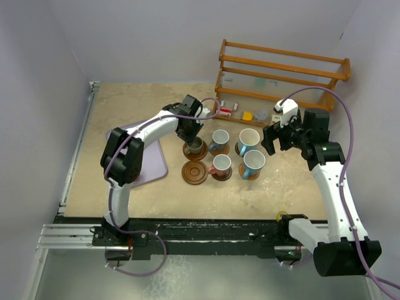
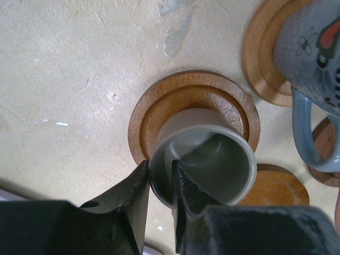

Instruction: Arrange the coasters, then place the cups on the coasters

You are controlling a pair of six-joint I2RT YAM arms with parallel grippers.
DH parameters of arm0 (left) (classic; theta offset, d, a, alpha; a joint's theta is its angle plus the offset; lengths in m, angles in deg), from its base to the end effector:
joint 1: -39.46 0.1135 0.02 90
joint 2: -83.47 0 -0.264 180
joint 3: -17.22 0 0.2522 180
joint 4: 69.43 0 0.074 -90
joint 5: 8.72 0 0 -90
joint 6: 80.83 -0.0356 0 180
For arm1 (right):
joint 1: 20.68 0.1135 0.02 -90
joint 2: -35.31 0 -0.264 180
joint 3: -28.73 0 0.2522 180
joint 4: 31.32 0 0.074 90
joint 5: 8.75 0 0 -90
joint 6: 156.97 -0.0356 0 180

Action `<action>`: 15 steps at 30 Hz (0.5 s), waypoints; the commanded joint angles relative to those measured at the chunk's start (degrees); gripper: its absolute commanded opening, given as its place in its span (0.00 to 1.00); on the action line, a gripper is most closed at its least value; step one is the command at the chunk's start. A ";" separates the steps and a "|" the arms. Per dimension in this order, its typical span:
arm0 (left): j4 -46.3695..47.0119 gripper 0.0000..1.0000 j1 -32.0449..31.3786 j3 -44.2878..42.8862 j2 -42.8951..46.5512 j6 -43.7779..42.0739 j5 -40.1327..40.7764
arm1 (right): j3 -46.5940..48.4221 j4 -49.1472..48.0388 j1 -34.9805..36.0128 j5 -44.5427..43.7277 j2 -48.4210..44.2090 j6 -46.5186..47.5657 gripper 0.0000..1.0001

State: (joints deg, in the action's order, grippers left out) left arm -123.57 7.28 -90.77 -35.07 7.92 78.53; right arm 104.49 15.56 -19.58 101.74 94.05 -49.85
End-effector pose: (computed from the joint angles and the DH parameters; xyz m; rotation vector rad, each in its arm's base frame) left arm 0.3723 -0.2363 0.2002 0.7962 2.6005 -0.2257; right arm 0.2170 0.0166 0.3595 -0.5366 1.9910 0.2016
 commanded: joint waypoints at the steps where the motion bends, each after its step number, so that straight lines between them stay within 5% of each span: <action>1: 0.31 0.22 -0.38 0.14 5.78 -0.83 -0.28 | -0.03 -1.47 0.12 0.75 -0.50 -0.61 1.00; 15: -1.60 0.37 -0.34 4.32 18.16 -6.37 4.61 | -0.06 -1.42 0.10 0.99 -0.51 -0.76 1.00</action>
State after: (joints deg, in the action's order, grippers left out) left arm -124.93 7.12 -88.76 -24.04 5.01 80.39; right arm 104.49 15.56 -19.58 101.76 94.05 -49.89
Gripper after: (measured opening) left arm 0.358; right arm 0.998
